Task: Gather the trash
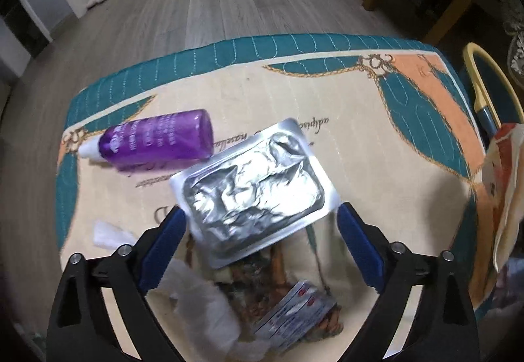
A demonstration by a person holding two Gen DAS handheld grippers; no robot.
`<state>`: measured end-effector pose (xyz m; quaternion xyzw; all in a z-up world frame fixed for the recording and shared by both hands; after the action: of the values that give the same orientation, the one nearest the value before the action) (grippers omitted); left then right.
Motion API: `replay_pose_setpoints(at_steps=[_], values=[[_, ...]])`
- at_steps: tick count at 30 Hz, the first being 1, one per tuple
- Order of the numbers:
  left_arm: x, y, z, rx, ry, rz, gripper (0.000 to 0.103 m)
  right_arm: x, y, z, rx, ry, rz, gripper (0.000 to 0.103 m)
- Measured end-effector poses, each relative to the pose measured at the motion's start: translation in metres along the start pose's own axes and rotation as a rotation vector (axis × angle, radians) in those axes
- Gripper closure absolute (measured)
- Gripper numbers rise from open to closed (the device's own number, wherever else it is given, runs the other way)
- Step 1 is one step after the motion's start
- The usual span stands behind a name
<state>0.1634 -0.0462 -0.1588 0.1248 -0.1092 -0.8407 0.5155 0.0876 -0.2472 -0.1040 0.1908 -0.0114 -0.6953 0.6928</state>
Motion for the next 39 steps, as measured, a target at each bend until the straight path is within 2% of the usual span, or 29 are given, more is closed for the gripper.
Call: replay_pose_setpoints(at_steps=[3, 5, 12, 21, 23, 25, 28, 31, 32, 33, 34, 36, 39], values=[[0.001, 0.004, -0.006, -0.006, 0.005, 0.026, 0.006, 0.002, 0.001, 0.001, 0.001, 0.018, -0.014, 0.093], [0.002, 0.004, -0.015, -0.042, 0.020, 0.043, 0.004, 0.002, 0.002, 0.002, 0.002, 0.026, -0.016, 0.093], [-0.004, 0.011, -0.020, -0.032, 0.017, 0.093, 0.004, 0.007, 0.002, 0.005, 0.005, 0.036, -0.026, 0.093], [-0.007, 0.014, -0.005, -0.010, -0.006, 0.067, 0.018, 0.011, 0.005, 0.013, 0.031, 0.035, -0.026, 0.093], [-0.005, 0.016, 0.001, 0.009, -0.007, 0.045, 0.032, 0.011, 0.006, 0.015, 0.037, 0.034, -0.026, 0.093], [0.002, 0.019, 0.010, 0.025, 0.005, 0.012, 0.040, 0.011, 0.007, 0.017, 0.043, 0.032, -0.024, 0.093], [0.001, 0.018, 0.013, 0.034, -0.005, 0.006, 0.041, 0.011, 0.007, 0.019, 0.049, 0.027, -0.023, 0.093], [0.002, 0.020, 0.021, 0.061, 0.000, -0.011, 0.053, 0.011, 0.007, 0.019, 0.048, 0.025, -0.018, 0.093], [0.000, 0.022, 0.026, 0.068, 0.006, -0.021, 0.064, 0.011, 0.007, 0.019, 0.049, 0.025, -0.016, 0.093], [0.000, 0.025, 0.032, 0.077, 0.009, -0.034, 0.067, 0.010, 0.007, 0.019, 0.051, 0.025, -0.015, 0.093], [0.001, 0.028, 0.036, 0.078, 0.019, -0.044, 0.075, 0.010, 0.007, 0.020, 0.053, 0.026, -0.015, 0.093], [-0.001, 0.029, 0.047, 0.092, 0.035, -0.063, 0.082, 0.009, 0.008, 0.020, 0.055, 0.029, -0.014, 0.093], [-0.010, 0.028, 0.057, 0.102, 0.044, -0.047, 0.086, 0.009, 0.008, 0.019, 0.053, 0.032, -0.011, 0.093]])
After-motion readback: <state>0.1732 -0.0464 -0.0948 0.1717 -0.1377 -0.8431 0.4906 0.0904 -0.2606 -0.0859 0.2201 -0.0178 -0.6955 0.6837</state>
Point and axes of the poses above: each gripper's, at about its wrist camera, not at the fingertips, and z roughly against the way its jaws point, x to its right, y to its top, the point moved 3 cm from there along -z, roughly the way its jaws point, and after that the axes turned 12 degrees about -z, right-handed, at the moved point
